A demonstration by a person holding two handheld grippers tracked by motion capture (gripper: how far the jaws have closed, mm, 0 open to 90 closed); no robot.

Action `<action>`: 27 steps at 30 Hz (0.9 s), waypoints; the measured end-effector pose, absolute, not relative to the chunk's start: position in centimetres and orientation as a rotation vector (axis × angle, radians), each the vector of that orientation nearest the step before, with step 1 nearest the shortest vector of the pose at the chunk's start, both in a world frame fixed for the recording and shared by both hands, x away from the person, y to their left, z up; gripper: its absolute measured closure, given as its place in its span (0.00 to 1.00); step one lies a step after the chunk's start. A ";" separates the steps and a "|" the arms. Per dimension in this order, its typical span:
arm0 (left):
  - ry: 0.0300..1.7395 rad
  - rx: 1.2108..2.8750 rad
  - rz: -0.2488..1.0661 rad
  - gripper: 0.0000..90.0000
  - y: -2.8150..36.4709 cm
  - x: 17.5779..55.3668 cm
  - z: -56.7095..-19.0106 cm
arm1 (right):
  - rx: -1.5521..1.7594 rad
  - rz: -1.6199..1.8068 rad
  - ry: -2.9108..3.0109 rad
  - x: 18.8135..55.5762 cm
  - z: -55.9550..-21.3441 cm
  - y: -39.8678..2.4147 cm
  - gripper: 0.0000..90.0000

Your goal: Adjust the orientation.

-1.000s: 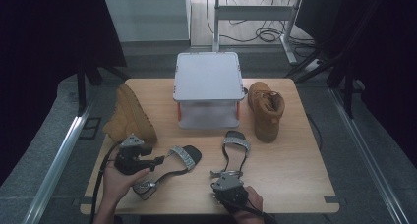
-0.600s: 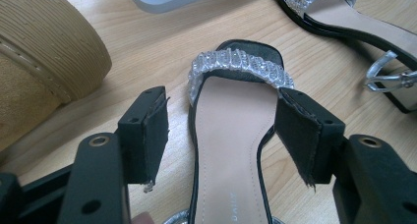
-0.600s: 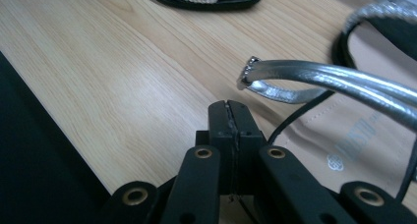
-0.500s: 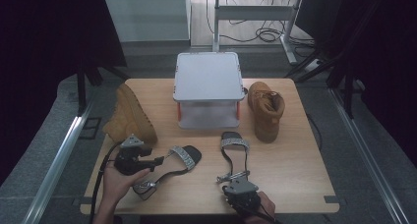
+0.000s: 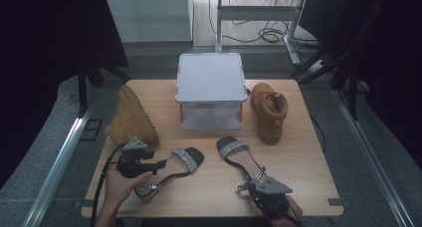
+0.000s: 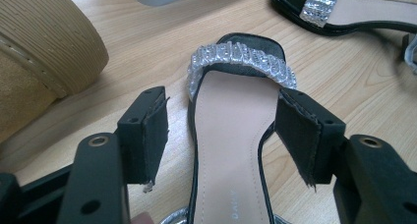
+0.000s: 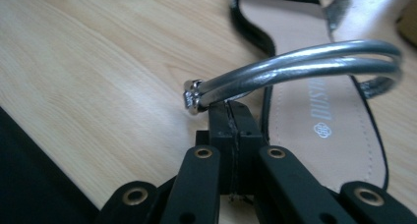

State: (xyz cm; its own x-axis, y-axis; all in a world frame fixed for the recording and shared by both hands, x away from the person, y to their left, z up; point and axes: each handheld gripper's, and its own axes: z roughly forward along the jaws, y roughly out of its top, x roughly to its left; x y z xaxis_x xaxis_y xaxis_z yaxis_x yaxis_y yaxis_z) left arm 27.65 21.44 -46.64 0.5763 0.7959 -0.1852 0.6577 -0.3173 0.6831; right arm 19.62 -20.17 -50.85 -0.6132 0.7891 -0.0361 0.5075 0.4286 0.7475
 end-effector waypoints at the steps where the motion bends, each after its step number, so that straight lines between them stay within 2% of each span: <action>1: 1.157 2.067 0.238 0.42 21.5 27.7 -46.7 | 1.114 1.014 2.301 19.8 -50.8 -20.7 1.00; 16: 1.171 2.065 0.239 0.42 21.9 27.6 -46.8 | 1.111 1.075 2.301 20.6 -50.2 -24.1 1.00; 27: 1.186 2.064 0.245 0.42 22.2 27.6 -46.8 | 1.145 1.085 2.186 19.8 -47.9 -27.6 1.00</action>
